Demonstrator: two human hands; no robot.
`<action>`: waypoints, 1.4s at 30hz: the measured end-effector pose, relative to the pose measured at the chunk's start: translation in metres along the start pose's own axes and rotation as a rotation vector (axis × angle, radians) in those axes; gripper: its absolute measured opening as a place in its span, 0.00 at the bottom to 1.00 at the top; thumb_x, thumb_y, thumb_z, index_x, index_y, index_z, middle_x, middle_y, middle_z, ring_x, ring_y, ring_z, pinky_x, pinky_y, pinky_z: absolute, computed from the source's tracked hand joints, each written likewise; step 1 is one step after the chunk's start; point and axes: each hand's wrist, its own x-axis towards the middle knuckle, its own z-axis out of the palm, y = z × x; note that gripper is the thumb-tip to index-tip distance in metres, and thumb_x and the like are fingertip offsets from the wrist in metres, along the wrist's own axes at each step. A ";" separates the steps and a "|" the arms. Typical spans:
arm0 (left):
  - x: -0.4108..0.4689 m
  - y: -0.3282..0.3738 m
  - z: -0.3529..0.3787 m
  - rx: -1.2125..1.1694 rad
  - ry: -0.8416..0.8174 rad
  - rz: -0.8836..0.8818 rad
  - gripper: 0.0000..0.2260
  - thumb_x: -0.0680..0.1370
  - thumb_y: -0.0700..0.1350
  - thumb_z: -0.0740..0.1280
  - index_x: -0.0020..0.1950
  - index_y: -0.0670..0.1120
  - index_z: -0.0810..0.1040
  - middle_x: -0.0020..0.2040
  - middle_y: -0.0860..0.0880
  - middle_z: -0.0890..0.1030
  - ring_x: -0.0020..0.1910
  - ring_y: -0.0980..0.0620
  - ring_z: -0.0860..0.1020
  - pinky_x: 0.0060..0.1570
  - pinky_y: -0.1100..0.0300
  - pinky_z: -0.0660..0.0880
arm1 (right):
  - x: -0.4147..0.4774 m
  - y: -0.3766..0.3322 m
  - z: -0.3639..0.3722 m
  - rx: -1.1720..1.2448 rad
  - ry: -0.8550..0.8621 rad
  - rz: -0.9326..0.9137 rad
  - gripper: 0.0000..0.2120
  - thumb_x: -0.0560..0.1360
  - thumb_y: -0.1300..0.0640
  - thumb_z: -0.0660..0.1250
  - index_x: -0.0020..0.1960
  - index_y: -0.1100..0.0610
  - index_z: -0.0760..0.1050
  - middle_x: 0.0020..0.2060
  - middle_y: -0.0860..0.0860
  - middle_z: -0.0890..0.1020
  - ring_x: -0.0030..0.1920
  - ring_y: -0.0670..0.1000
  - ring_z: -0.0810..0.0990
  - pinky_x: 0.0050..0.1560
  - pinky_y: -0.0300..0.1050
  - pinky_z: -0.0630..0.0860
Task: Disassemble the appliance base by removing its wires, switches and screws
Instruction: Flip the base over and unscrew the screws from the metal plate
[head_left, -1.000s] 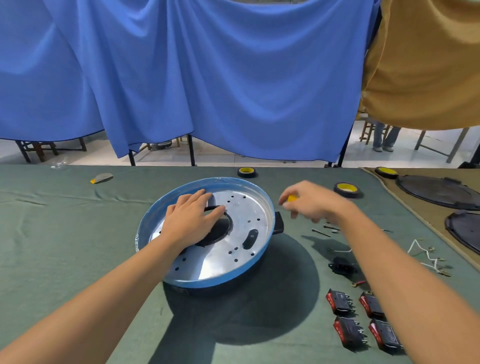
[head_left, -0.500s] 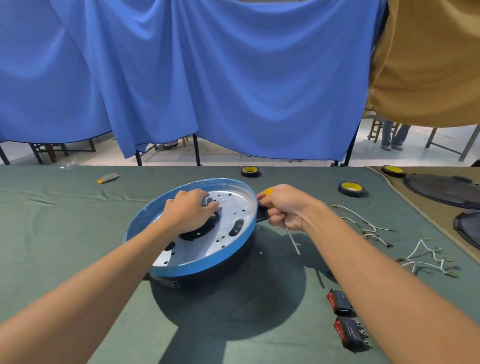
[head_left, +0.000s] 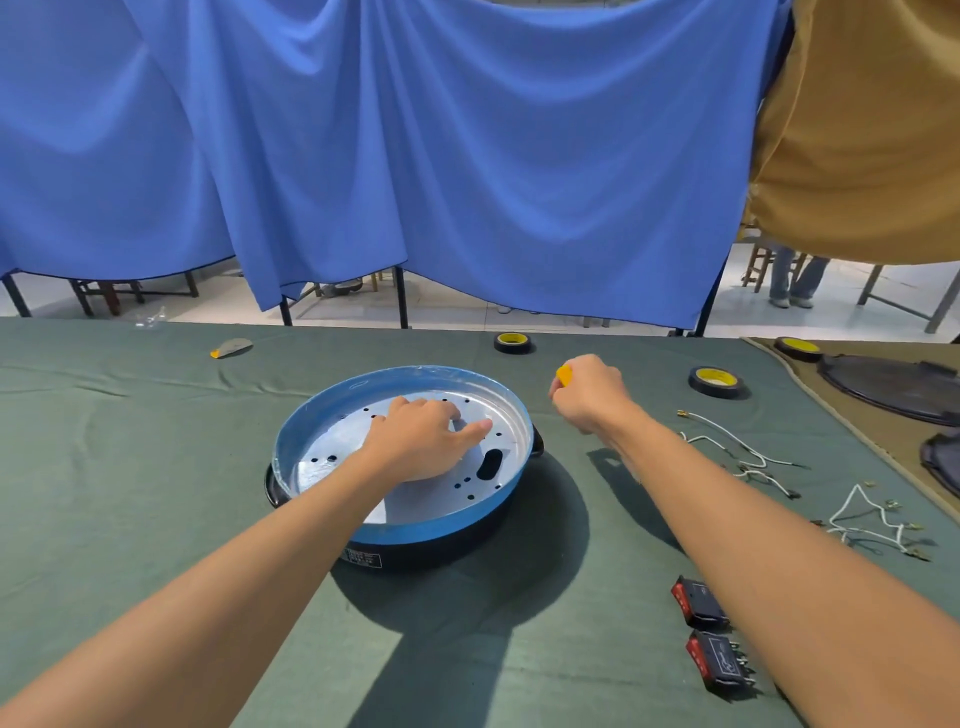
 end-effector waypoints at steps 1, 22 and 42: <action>0.000 -0.001 0.000 -0.002 0.001 0.003 0.27 0.78 0.67 0.53 0.66 0.52 0.75 0.64 0.48 0.77 0.64 0.45 0.68 0.59 0.47 0.67 | 0.001 0.003 -0.005 -0.045 -0.008 -0.015 0.10 0.77 0.66 0.59 0.50 0.65 0.78 0.51 0.62 0.79 0.39 0.57 0.75 0.33 0.46 0.74; -0.011 0.020 0.008 -0.145 -0.091 0.018 0.24 0.79 0.60 0.62 0.67 0.46 0.65 0.48 0.51 0.73 0.37 0.56 0.72 0.31 0.66 0.64 | -0.010 0.025 -0.015 -0.170 -0.144 -0.031 0.04 0.74 0.65 0.69 0.46 0.64 0.82 0.45 0.58 0.83 0.43 0.54 0.80 0.41 0.47 0.80; 0.000 0.083 0.023 -0.158 -0.146 0.060 0.30 0.80 0.59 0.60 0.72 0.40 0.58 0.39 0.52 0.74 0.36 0.55 0.72 0.29 0.63 0.64 | -0.040 0.092 -0.058 -0.370 -0.009 -0.034 0.08 0.70 0.62 0.70 0.34 0.52 0.77 0.44 0.58 0.81 0.47 0.60 0.80 0.50 0.54 0.80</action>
